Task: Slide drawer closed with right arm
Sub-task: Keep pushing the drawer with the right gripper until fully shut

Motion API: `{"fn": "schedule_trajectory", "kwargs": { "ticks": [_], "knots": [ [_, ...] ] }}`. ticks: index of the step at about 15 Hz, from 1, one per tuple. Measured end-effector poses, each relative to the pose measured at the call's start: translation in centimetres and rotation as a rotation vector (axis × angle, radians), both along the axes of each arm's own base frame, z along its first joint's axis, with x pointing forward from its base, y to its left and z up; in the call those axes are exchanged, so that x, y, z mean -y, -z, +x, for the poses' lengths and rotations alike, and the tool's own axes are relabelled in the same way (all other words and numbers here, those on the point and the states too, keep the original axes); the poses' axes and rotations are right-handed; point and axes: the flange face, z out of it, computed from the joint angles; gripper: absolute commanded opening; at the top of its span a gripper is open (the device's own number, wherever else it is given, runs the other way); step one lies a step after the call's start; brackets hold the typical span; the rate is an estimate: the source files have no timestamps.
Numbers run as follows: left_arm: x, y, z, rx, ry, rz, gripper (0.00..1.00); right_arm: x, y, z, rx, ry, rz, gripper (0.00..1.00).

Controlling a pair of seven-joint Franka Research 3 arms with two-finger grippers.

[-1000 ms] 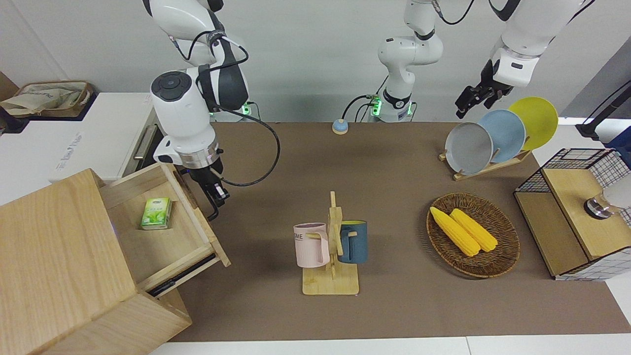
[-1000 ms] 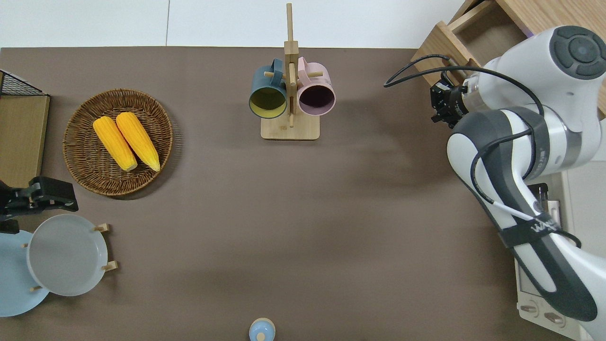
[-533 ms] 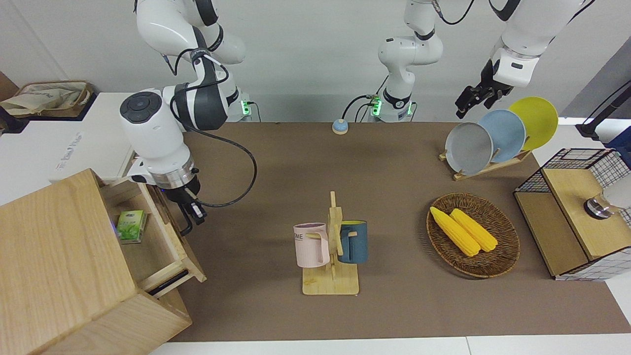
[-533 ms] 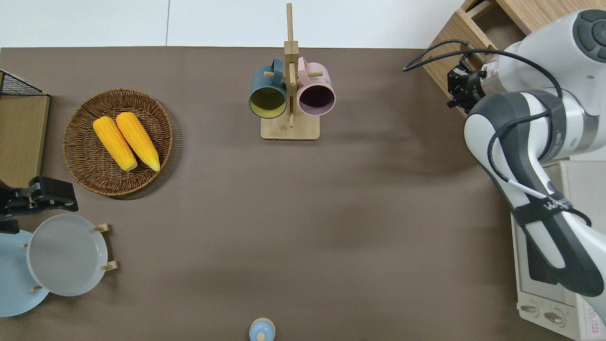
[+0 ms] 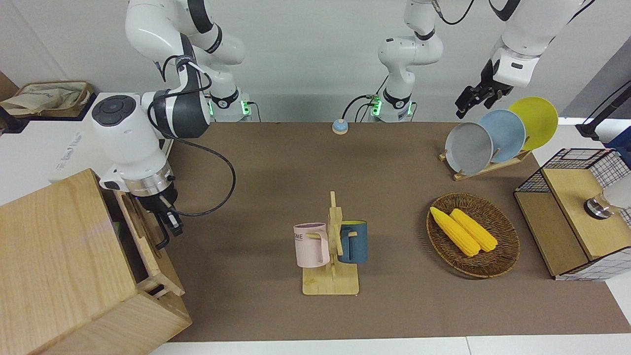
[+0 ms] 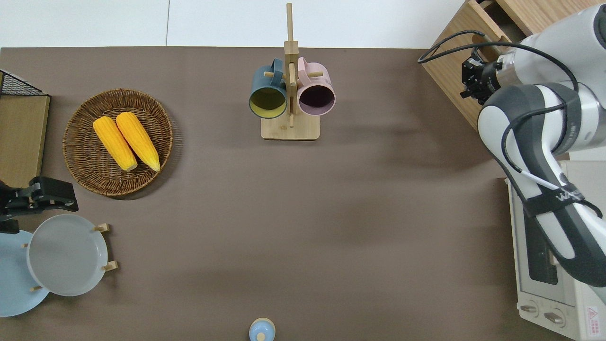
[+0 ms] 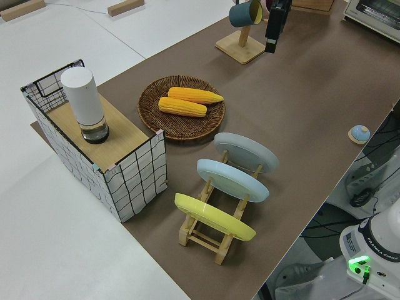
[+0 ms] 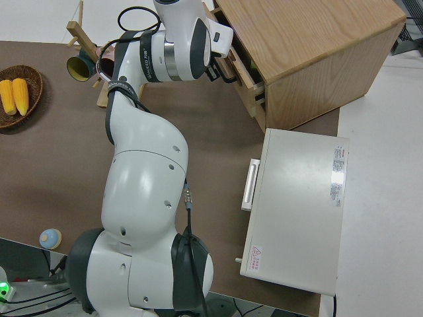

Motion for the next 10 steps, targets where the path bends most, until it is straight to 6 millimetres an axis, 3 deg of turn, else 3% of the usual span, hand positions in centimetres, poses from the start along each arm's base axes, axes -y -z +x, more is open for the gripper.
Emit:
{"fn": "schedule_trajectory", "kwargs": {
  "ticks": [5, 10],
  "knots": [
    [0.0, 0.0, 0.0, 0.000, 0.000, 0.000, 0.99, 2.4, -0.3, 0.6, 0.041, 0.009, -0.001, 0.000],
    [0.0, 0.0, 0.0, 0.000, 0.000, 0.000, 0.99, 2.6, -0.2, 0.8, 0.059, 0.001, -0.001, 0.000]
  ]
}}
